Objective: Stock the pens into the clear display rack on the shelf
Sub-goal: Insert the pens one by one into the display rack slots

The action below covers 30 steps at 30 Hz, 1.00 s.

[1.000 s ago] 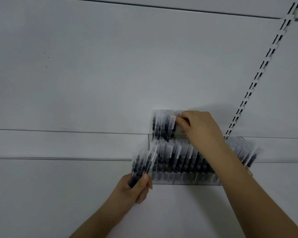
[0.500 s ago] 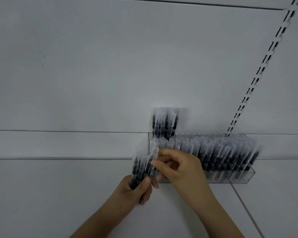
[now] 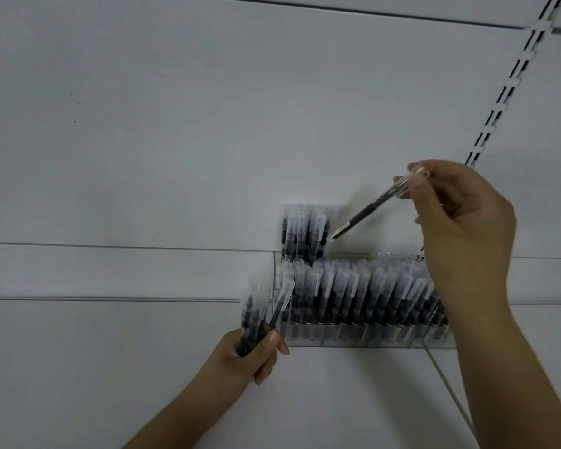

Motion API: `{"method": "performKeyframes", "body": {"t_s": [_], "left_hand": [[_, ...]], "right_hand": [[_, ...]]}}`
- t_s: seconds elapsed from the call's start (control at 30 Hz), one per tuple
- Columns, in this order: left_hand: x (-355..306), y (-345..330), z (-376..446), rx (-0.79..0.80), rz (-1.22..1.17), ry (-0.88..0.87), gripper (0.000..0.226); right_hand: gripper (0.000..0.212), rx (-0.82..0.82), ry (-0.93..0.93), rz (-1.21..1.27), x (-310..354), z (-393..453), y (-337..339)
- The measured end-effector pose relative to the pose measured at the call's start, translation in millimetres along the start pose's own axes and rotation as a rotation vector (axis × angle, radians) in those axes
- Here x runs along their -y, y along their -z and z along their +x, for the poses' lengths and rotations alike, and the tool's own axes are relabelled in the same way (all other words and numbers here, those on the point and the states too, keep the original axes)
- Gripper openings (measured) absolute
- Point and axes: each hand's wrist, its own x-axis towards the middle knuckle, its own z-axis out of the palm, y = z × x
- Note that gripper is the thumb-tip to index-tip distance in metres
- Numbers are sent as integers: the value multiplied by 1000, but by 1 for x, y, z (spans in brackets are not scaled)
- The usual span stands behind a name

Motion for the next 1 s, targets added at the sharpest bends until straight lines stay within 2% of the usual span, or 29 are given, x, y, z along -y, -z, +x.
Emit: {"method": "performKeyframes", "body": {"t_s": [0.1, 0.4, 0.63, 0.87, 1.0], "left_hand": [[1, 0, 0, 9, -3, 0, 36], [1, 0, 0, 2, -31, -1, 38], [4, 0, 1, 15, -22, -4, 44], [4, 0, 1, 7, -22, -6, 40], [4, -1, 0, 5, -17, 4, 35]], "right_hand": [[11, 84, -39, -59, -15, 9, -10], [15, 271, 34, -265, -28, 19, -20], [14, 572, 111, -526, -32, 7, -38], [21, 476, 139, -640, -48, 6, -37], [22, 516, 179, -650, -44, 2, -38]]}}
